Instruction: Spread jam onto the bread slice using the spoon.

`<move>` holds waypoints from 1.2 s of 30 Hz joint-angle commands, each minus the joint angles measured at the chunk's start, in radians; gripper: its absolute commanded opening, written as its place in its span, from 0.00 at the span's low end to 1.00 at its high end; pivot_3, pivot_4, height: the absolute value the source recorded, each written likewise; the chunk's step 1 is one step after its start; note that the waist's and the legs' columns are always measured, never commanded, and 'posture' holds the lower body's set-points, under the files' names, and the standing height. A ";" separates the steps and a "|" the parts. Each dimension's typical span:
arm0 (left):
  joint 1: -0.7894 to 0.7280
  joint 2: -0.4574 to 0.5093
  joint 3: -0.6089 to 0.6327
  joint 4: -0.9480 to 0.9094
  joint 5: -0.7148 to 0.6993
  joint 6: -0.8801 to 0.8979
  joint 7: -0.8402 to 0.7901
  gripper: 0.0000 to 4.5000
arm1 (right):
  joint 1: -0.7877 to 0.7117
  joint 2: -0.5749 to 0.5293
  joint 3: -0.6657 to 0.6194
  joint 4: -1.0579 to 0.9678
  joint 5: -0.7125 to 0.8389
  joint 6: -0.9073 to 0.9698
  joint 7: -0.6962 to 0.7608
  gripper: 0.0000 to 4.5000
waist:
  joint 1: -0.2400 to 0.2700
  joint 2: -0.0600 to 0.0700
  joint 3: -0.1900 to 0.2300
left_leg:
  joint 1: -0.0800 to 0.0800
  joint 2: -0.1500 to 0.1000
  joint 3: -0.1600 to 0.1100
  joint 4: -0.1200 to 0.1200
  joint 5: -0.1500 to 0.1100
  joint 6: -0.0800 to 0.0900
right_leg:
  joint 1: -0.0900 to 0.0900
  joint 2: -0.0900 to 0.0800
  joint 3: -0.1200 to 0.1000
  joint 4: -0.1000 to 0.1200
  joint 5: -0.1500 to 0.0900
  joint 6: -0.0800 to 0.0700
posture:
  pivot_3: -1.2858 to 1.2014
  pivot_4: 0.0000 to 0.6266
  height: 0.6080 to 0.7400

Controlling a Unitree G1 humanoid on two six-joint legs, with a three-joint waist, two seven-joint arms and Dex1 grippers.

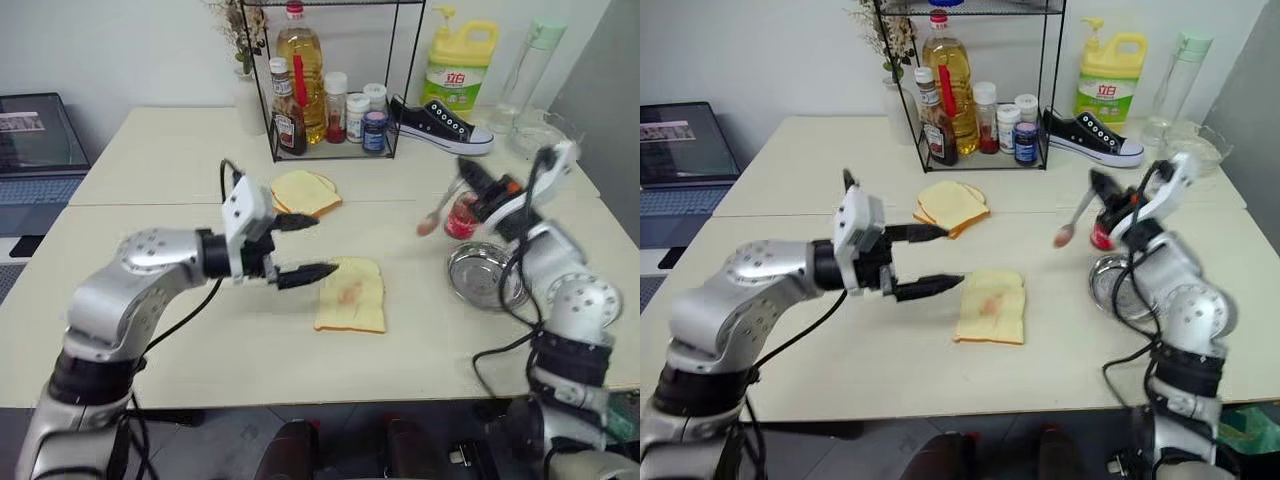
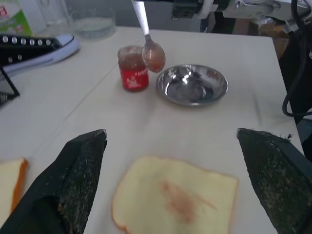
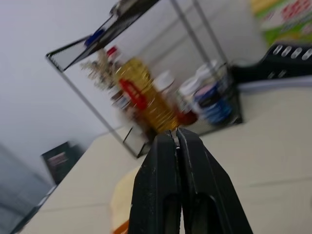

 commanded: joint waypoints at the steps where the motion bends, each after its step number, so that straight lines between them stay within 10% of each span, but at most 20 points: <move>1: -0.091 -0.049 -0.055 0.045 0.031 -0.035 -0.028 1.00 | -0.005 -0.067 -0.065 0.003 -0.022 -0.036 -0.017 0.00 | -0.004 0.000 0.000 | 0.000 0.000 0.000 0.000 0.000 0.000 | 0.000 0.000 0.000 0.000 0.000 0.000 | 0.52 0.24 1.00; 14: -0.214 -0.258 -0.262 0.280 0.187 -0.216 -0.170 1.00 | 0.313 -0.026 -0.176 -0.107 -0.034 -0.093 -0.115 0.00 | -0.008 0.000 0.000 | -0.003 0.001 0.001 0.001 0.000 0.000 | -0.002 0.000 0.000 0.000 0.000 0.000 | 0.52 0.24 1.00; 32: -0.181 -0.364 -0.269 0.378 0.218 -0.259 -0.214 1.00 | 0.264 0.093 -0.229 0.366 -0.029 -0.399 0.099 0.00 | -0.008 0.001 0.000 | -0.002 0.000 0.001 0.002 0.000 0.000 | -0.001 0.000 0.000 0.001 0.000 0.000 | 0.52 0.24 1.00; 36: -0.184 -0.370 -0.270 0.387 0.241 -0.281 -0.208 1.00 | 0.269 0.075 -0.224 0.444 -0.033 -0.398 0.152 0.22 | -0.008 0.001 0.000 | -0.002 0.000 0.001 0.002 0.000 0.000 | -0.001 0.000 0.000 0.001 0.000 0.000 | 0.52 0.24 1.00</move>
